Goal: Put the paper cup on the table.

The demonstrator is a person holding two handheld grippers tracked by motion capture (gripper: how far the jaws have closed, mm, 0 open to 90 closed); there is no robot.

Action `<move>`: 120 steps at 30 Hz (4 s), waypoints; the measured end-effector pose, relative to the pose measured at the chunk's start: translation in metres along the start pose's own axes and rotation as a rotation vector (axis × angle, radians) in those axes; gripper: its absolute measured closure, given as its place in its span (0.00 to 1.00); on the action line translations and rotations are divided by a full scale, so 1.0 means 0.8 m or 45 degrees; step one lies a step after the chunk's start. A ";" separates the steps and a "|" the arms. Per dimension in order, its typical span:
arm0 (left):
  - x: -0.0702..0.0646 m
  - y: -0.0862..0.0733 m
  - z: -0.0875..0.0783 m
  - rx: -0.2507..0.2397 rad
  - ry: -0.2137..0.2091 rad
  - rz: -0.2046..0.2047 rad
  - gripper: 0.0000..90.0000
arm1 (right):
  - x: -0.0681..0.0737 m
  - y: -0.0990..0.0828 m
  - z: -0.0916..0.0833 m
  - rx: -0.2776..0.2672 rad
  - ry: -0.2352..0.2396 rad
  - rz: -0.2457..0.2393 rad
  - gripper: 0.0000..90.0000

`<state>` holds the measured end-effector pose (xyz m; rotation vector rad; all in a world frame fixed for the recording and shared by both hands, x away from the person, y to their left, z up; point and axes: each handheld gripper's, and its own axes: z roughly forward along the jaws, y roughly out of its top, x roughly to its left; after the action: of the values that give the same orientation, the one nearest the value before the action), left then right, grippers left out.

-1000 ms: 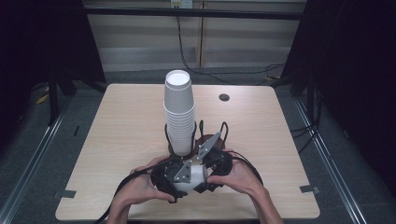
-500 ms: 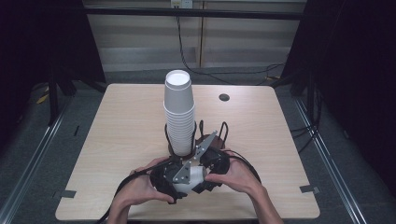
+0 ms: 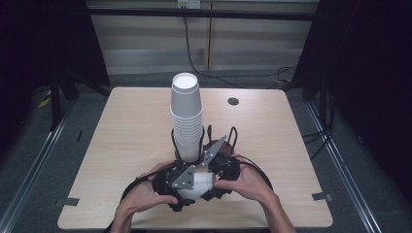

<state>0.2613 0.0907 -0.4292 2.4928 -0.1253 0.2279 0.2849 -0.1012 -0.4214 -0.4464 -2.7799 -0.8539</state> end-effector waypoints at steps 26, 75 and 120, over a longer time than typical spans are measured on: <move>0.007 -0.014 -0.034 -0.343 0.063 -0.127 0.18 | 0.001 -0.014 -0.018 -0.091 -0.053 0.023 0.27; -0.004 -0.086 -0.031 -0.782 0.096 -0.481 0.17 | -0.003 -0.081 0.007 -0.747 -0.068 0.086 0.26; 0.010 -0.069 -0.011 -0.875 -0.011 -0.478 0.04 | 0.003 -0.062 0.018 -0.763 -0.018 -0.086 0.26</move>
<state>0.2762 0.1395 -0.4527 1.7876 0.2272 0.0059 0.2642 -0.1312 -0.4580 -0.4436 -2.5153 -1.7080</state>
